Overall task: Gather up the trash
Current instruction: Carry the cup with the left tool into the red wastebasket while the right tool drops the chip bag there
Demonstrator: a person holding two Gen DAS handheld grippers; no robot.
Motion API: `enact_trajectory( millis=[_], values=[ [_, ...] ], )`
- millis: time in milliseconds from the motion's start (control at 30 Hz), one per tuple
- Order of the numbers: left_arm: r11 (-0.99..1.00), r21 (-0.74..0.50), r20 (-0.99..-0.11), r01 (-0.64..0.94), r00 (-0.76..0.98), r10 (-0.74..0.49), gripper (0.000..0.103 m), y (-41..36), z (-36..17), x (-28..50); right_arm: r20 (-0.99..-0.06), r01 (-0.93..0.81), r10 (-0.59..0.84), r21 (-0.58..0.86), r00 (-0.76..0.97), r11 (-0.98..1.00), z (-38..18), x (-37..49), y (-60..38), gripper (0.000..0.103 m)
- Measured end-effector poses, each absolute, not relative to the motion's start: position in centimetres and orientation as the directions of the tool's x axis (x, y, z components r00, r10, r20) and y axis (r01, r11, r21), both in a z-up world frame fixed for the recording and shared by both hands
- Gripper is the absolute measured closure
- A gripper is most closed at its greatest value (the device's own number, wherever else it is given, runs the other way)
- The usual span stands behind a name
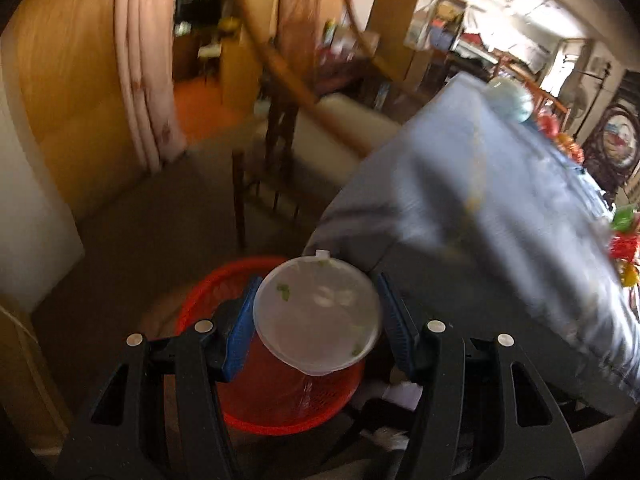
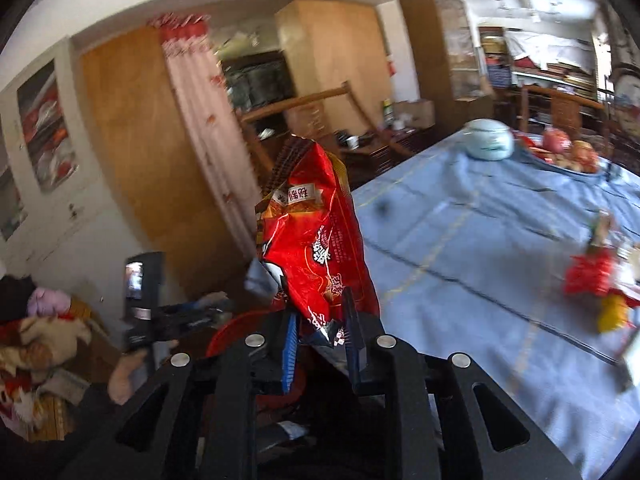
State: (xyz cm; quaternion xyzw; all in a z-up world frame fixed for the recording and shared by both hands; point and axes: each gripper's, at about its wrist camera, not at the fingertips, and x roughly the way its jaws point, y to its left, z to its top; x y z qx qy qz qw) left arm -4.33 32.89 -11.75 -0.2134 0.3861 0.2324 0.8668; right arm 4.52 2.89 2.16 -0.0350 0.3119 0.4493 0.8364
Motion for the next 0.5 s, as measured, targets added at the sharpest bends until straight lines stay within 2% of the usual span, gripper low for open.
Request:
enact_trajectory(
  millis=[100,200,233,500],
  values=[
    [0.773,-0.221,-0.820,-0.594,0.543,0.183,0.044,34.5,-15.3,-4.7,-0.596,-0.797,0.728,0.228,0.340,0.559,1.1,4.6,6.3,0.082],
    [0.732,-0.250,-0.836,-0.634,0.522,0.168,0.023,35.9,-16.9,-5.4,-0.634,-0.822,0.718,0.223,0.286,0.524,-0.2,4.9,10.0,0.079],
    [0.723,-0.244,-0.833,-0.646,0.521,0.185,0.019,36.2,-16.8,-5.8,-0.646,-0.833,0.715,0.218,0.268,0.509,-0.7,4.8,11.1,0.078],
    [0.633,-0.171,-0.790,-0.755,0.489,0.370,0.012,39.4,-14.5,-9.8,-0.740,-0.889,0.662,0.214,0.123,0.404,-6.1,4.1,20.5,0.076]
  ],
)
